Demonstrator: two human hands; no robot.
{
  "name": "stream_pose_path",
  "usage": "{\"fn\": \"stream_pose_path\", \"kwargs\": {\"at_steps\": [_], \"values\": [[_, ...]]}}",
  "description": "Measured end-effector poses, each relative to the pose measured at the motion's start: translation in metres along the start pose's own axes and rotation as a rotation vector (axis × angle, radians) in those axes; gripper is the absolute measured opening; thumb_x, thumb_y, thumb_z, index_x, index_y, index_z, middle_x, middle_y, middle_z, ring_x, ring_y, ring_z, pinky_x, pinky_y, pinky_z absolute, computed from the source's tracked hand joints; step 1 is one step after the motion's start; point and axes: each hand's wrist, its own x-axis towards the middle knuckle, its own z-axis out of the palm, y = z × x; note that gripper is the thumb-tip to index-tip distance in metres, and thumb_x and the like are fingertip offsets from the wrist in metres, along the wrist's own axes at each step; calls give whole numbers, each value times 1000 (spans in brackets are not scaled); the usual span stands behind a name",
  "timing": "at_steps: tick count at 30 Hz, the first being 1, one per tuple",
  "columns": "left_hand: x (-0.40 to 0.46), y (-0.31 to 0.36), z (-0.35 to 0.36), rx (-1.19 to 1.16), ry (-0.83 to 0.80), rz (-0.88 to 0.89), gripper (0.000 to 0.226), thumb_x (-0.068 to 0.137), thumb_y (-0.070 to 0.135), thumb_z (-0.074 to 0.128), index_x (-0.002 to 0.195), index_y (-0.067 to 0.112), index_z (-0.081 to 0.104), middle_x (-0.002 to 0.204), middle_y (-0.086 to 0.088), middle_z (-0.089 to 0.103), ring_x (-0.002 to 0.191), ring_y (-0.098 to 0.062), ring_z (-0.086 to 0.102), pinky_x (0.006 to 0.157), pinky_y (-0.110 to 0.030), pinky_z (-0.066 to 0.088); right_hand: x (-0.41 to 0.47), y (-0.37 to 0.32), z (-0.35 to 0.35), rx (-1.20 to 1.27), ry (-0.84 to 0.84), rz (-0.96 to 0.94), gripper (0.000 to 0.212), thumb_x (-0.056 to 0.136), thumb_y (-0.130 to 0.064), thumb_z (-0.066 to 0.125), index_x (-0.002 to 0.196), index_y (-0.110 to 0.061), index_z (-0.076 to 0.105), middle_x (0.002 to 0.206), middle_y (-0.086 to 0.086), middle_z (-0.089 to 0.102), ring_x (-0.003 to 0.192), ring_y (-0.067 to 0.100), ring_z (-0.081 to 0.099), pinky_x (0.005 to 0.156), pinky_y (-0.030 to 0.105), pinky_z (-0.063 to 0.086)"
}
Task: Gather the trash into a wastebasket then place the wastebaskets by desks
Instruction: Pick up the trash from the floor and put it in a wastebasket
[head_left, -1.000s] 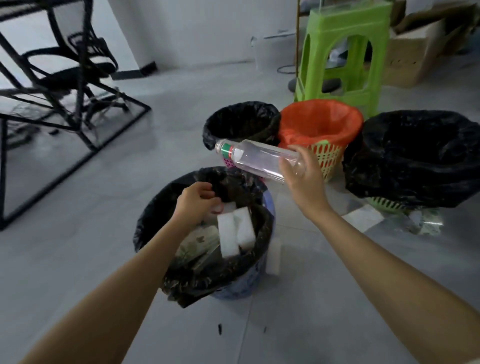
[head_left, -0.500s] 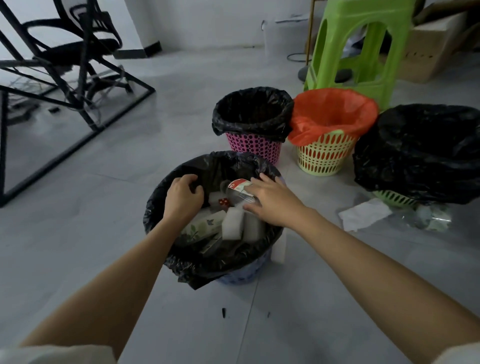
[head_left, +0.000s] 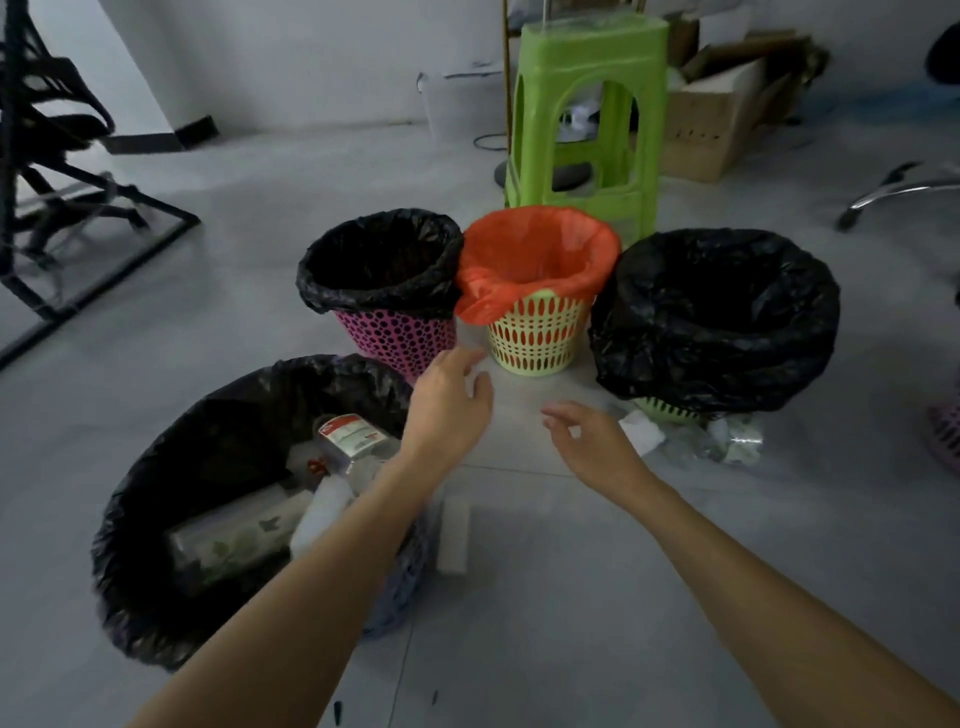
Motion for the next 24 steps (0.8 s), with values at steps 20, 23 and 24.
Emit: {"fn": "stream_pose_path", "kwargs": {"at_steps": [20,23,24], "values": [[-60,-156,207,581,-369,-528,67,98,26,39,153,21,1,160,-16,-4,147,-37,3,117,-51,13,73,207,47,-716,-280,201,58,100,-39,25,151,-32,-3,159,9,-16,146,35,-16,119,49,-3],[-56,-162,209,614,-322,-500,64,98,25,40,152,15,7,158,-13,12,142,-35,18,114,-49,19,78,228,69,-747,-363,205,57,98,-35,30,151,-31,6,159,9,-1,145,42,0,116,52,11],[-54,-163,208,619,-316,-491,62,98,23,42,151,13,11,156,-12,16,140,-35,21,113,-48,22,75,231,71,-808,-357,147,59,96,-29,37,150,-27,13,158,10,7,143,44,9,114,53,18]]}}
